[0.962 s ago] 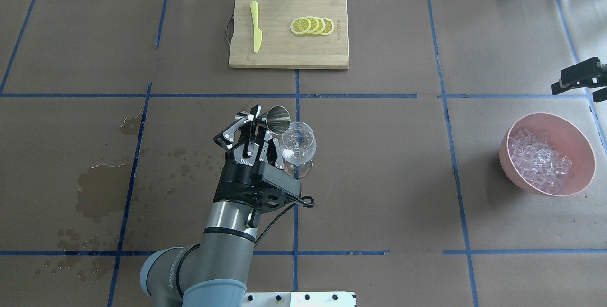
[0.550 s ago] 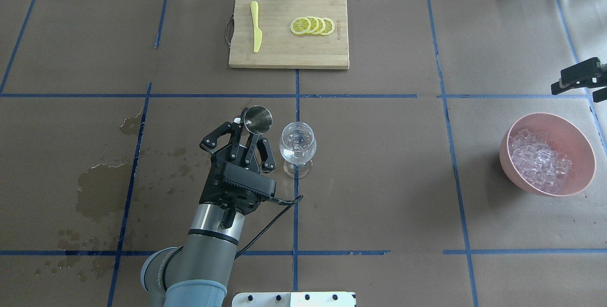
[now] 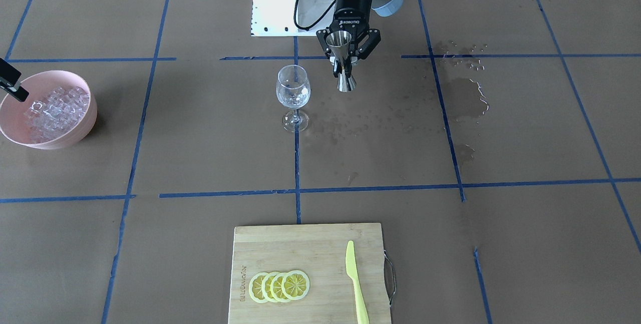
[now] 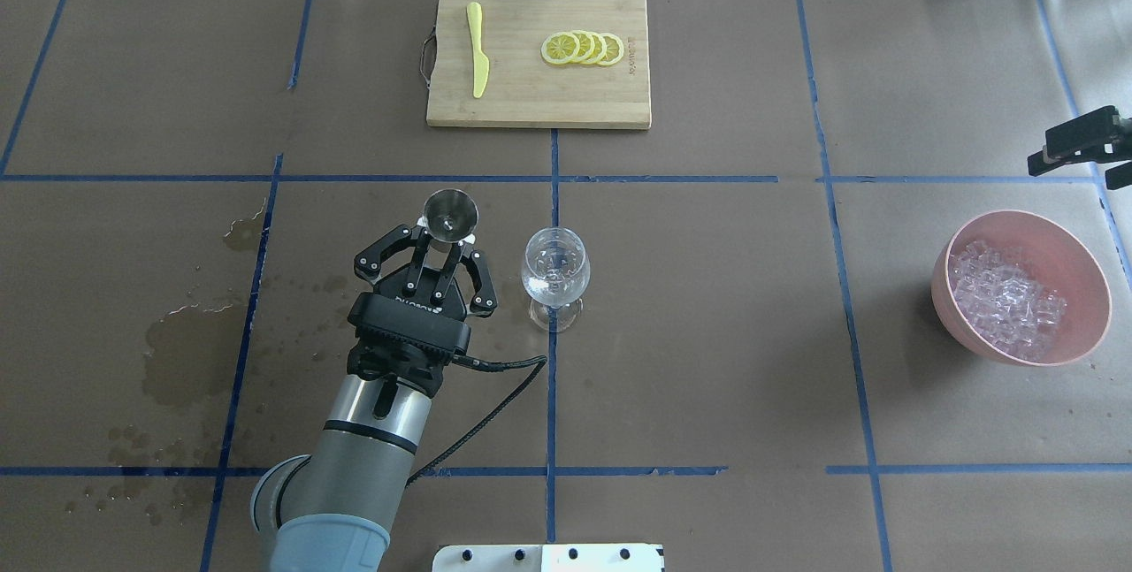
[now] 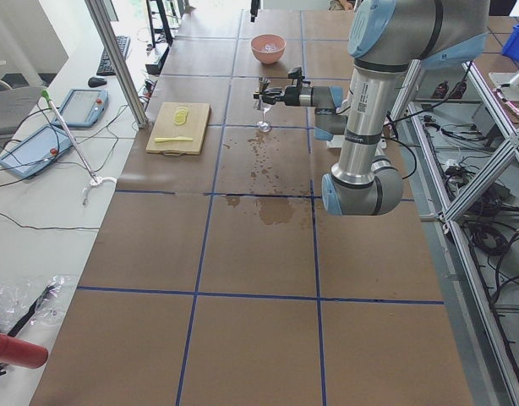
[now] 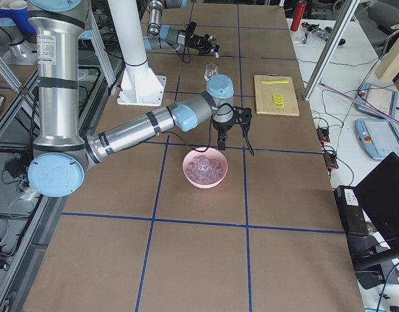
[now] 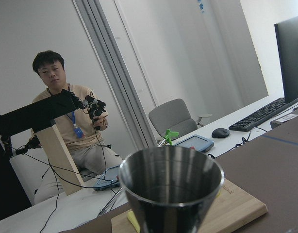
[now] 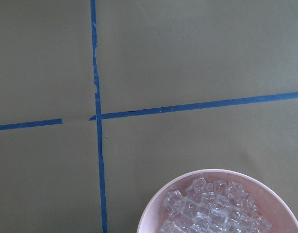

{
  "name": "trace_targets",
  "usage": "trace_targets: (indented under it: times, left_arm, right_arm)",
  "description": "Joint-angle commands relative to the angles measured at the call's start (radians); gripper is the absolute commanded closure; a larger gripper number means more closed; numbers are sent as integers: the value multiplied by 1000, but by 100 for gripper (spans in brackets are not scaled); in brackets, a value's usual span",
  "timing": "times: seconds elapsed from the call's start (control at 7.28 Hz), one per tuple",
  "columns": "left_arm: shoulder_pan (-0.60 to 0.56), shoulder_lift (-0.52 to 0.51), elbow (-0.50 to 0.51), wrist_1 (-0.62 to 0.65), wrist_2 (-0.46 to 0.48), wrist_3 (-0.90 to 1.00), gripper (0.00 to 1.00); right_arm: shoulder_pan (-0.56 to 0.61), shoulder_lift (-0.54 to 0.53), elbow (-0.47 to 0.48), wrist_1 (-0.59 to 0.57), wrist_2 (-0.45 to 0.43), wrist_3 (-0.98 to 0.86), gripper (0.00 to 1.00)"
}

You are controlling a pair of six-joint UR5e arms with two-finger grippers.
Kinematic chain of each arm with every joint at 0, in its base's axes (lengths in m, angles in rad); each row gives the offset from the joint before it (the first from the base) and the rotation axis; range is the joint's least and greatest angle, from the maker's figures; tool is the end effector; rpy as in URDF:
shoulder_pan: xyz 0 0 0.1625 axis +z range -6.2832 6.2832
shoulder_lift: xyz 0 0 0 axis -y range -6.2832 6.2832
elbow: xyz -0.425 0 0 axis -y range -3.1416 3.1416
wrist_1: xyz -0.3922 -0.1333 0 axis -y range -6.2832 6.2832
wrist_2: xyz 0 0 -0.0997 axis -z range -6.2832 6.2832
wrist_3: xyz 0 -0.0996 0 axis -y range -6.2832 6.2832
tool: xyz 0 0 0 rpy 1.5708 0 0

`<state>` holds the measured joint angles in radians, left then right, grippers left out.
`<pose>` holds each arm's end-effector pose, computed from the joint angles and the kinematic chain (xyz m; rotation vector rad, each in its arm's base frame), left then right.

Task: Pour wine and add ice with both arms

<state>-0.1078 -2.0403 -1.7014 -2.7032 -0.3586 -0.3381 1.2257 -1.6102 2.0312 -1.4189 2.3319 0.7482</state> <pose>0.5069 -0.2827 0.2160 1.5213 0.5867 -0.1869 -0.0962 -0.4586 0.4334 0.0807 -0.9141 0.1565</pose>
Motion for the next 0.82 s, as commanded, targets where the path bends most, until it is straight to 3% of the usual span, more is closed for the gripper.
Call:
trace_targets:
  times: [0.0,0.41,0.69]
  left_arm:
    - [-13,40,-9,-27,-40,-6,100]
    - [-73,208,-12,-254,-150,-7,100]
    - [-124,409,-94,-374,-253,-6,100]
  right_arm:
    - [0,3,1,0,0,0,0]
    - [0,7,3,0,-2,2,0]
    - [0,7,4,0,0,2,0]
